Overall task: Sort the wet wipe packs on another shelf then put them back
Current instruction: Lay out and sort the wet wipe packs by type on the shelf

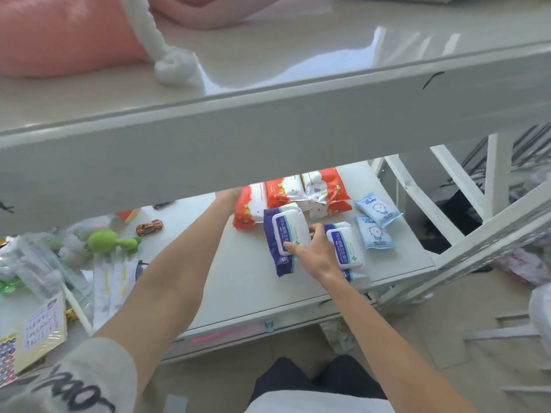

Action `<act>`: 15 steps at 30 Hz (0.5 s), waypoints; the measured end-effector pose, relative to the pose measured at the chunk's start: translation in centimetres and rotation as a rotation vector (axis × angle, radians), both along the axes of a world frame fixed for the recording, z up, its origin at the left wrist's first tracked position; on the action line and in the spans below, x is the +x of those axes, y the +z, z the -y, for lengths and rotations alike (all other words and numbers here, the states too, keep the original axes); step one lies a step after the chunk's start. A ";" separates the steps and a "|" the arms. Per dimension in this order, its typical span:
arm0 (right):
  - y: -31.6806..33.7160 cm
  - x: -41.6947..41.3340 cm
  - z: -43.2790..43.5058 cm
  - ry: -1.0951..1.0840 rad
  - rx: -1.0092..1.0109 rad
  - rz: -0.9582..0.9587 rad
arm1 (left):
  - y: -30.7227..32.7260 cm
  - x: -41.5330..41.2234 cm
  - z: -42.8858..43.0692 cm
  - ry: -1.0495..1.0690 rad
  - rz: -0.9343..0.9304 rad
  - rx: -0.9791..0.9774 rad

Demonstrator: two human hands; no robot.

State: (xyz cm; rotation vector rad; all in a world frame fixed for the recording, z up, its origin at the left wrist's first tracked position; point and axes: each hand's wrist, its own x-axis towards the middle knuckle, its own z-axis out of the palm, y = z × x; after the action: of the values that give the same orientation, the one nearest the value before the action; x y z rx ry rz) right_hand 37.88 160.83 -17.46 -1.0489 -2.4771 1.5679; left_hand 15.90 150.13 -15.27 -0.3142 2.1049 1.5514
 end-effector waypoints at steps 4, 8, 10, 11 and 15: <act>0.8 -0.4 -0.3 0.029 -0.001 -0.012 | -2.9 3.8 1.3 -0.032 -0.291 -0.085; 1.9 -0.6 -0.9 0.050 -0.015 -0.037 | -4.1 5.7 0.8 -0.049 -0.464 -0.188; 2.1 -0.2 -1.5 0.043 -0.028 -0.040 | -3.8 4.9 -0.2 -0.075 -0.445 -0.247; 2.1 0.2 -2.0 0.036 -0.027 -0.032 | -3.3 4.4 -0.8 -0.086 -0.417 -0.270; 1.7 2.6 -4.3 -0.027 -0.041 -0.006 | -1.2 4.2 -1.3 -0.095 -0.341 -0.318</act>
State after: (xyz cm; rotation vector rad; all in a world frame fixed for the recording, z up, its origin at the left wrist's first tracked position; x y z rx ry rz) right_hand 40.47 165.12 -15.72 -1.0767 -2.4268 1.6191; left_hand 20.05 151.45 -16.45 -0.0554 2.5963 1.2844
